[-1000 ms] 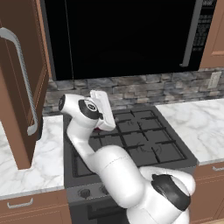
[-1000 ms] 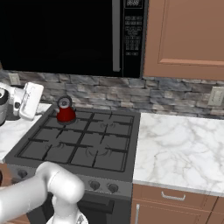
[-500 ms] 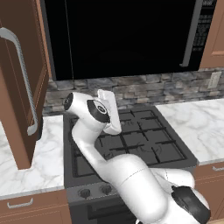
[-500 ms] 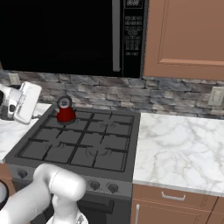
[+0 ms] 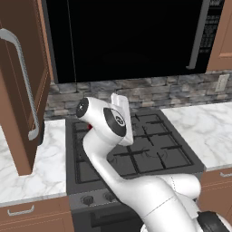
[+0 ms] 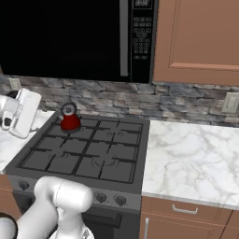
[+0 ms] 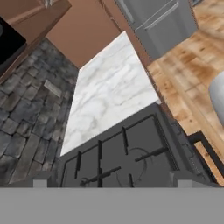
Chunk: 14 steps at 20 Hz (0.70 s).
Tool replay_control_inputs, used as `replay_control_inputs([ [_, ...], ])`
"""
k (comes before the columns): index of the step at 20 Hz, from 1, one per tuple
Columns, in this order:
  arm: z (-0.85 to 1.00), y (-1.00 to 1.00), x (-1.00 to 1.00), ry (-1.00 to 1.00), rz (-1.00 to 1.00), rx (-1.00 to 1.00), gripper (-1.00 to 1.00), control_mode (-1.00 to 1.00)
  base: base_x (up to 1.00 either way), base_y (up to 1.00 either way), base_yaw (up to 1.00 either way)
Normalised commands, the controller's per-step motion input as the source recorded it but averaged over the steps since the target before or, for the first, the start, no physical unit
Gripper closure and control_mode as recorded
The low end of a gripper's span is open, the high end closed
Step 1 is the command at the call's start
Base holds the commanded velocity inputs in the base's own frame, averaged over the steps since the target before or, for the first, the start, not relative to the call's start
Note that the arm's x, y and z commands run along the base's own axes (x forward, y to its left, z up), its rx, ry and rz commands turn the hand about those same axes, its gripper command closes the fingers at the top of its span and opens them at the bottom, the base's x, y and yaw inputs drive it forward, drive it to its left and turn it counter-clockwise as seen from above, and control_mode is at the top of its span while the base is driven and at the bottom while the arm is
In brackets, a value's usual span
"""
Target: Pick the kettle from the cabinet and place it on a stove burner. Then pick the pot from the counter and place it on another stove burner. Finally, turn both burners on.
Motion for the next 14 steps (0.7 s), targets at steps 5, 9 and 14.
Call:
replay_control_inputs([
  [5, 0.00, -0.08, -0.29, 0.00, 0.00, 0.08, -1.00, -1.00, 0.00, 0.00, 0.00],
  [9, 0.00, -0.14, -0.12, 0.00, 0.01, 0.08, -1.00, -1.00, 0.00, 0.00, 0.00],
  [14, 0.00, -0.04, 0.00, 0.00, 0.00, 0.02, -1.00, -1.00, 0.00, 0.00, 0.00],
])
